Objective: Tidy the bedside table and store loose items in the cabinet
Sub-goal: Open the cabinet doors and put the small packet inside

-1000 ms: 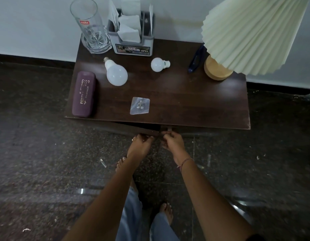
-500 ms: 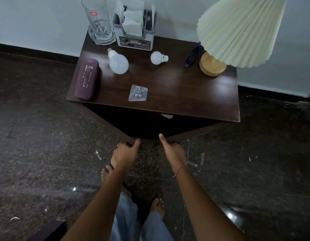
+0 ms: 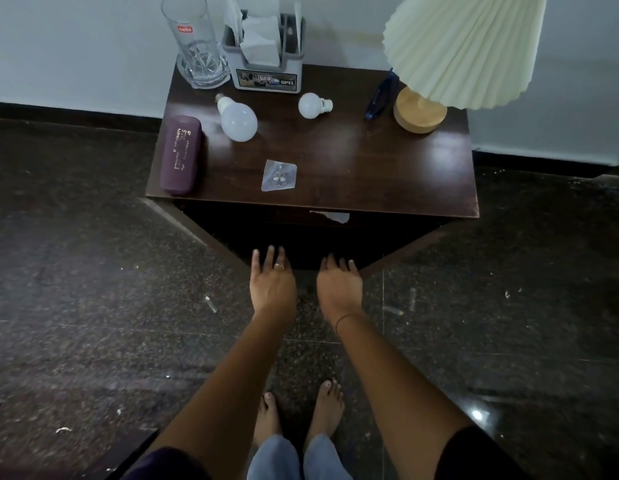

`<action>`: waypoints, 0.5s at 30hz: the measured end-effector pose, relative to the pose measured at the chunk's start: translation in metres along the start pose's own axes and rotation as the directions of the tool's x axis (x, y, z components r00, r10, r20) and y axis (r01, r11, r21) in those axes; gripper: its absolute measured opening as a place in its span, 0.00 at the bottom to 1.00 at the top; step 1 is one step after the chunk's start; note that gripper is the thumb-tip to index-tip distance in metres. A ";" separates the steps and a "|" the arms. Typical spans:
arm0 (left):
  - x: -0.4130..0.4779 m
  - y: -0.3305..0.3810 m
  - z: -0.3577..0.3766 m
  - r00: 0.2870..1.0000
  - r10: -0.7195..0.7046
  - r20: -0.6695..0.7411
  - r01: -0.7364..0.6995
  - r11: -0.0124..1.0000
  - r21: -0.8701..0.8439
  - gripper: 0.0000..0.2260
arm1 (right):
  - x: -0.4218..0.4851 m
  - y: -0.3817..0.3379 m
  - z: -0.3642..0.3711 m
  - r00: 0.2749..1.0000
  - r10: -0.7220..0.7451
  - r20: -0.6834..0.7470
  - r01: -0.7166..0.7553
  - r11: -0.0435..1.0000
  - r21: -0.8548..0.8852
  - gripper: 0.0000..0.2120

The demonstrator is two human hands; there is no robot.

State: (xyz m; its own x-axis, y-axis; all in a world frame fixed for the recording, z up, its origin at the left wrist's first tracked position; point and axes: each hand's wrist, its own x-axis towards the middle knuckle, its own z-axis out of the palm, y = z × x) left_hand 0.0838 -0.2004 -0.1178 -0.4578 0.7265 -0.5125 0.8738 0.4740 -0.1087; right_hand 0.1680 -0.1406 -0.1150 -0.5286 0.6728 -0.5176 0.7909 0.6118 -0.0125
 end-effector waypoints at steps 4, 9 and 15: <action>-0.002 -0.001 -0.009 0.982 0.084 0.169 -0.107 0.986 0.131 0.12 | -0.003 -0.002 -0.016 0.982 -0.049 0.180 0.072 0.990 -0.124 0.12; -0.018 -0.014 0.009 0.953 0.132 0.273 -0.207 0.941 0.268 0.14 | -0.023 0.004 0.000 0.949 -0.061 0.309 0.144 0.957 -0.253 0.12; -0.030 -0.031 0.100 0.911 0.044 0.411 -0.128 0.975 0.181 0.21 | -0.045 0.021 0.022 0.856 0.072 0.513 0.135 0.925 -0.356 0.18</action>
State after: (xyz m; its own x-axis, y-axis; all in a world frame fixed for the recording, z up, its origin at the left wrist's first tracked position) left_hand 0.0868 -0.2864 -0.1840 -0.3113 0.4776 -0.8216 0.9405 0.2786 -0.1944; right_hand 0.2152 -0.1669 -0.1113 -0.2370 0.4066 -0.8823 0.5505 0.8045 0.2229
